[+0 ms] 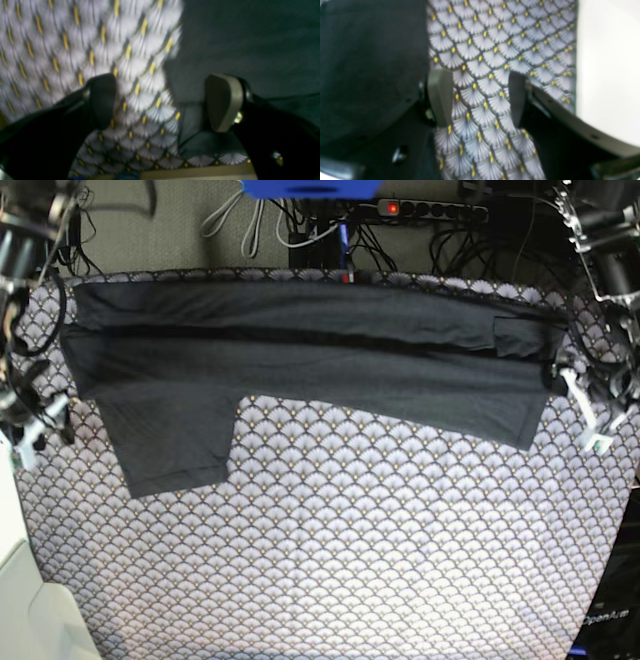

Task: Fold the T-shirt properly
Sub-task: 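Move the right gripper to the protruding sleeve flap and grasp it, then fold the sleeve flap onto the shirt with the right gripper, release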

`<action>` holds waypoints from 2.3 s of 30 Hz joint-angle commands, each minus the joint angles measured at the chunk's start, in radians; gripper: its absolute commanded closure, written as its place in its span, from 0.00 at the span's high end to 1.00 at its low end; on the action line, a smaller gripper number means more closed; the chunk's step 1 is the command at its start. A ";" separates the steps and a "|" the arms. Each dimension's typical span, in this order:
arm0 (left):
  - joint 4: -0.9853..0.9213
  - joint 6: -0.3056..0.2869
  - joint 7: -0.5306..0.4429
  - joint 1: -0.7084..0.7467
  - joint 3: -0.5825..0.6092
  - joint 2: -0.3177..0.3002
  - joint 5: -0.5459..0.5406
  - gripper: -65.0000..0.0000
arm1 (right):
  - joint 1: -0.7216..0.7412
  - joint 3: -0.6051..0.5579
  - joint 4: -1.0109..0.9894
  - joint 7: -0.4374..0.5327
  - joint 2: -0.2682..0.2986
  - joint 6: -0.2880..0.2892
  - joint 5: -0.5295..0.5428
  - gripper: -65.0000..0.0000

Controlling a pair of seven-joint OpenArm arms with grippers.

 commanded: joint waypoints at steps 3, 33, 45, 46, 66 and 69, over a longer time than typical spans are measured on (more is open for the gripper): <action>0.025 0.001 -0.010 0.001 -0.093 -0.015 -0.012 0.84 | 0.143 -0.074 -0.164 0.032 0.047 -0.005 0.008 0.55; 0.149 0.001 -0.002 0.097 -0.182 -0.010 -0.012 0.84 | 0.451 -0.423 -0.536 0.190 -0.036 -0.005 0.008 0.55; 0.045 0.001 -0.012 -0.090 -0.174 0.019 0.134 0.84 | 0.422 -0.424 -0.537 0.186 -0.067 -0.005 0.008 0.37; 0.022 0.001 -0.012 -0.113 -0.174 0.028 0.166 0.84 | 0.421 -0.424 -0.537 0.184 -0.069 -0.005 0.008 0.32; -0.233 0.001 -0.211 -0.291 -0.172 0.112 0.272 0.84 | 0.255 -0.354 -0.236 0.134 0.011 -0.005 0.014 0.00; -0.233 0.001 -0.208 -0.289 -0.172 0.091 0.270 0.84 | 0.135 -0.306 -0.006 0.084 0.007 -0.005 0.014 0.00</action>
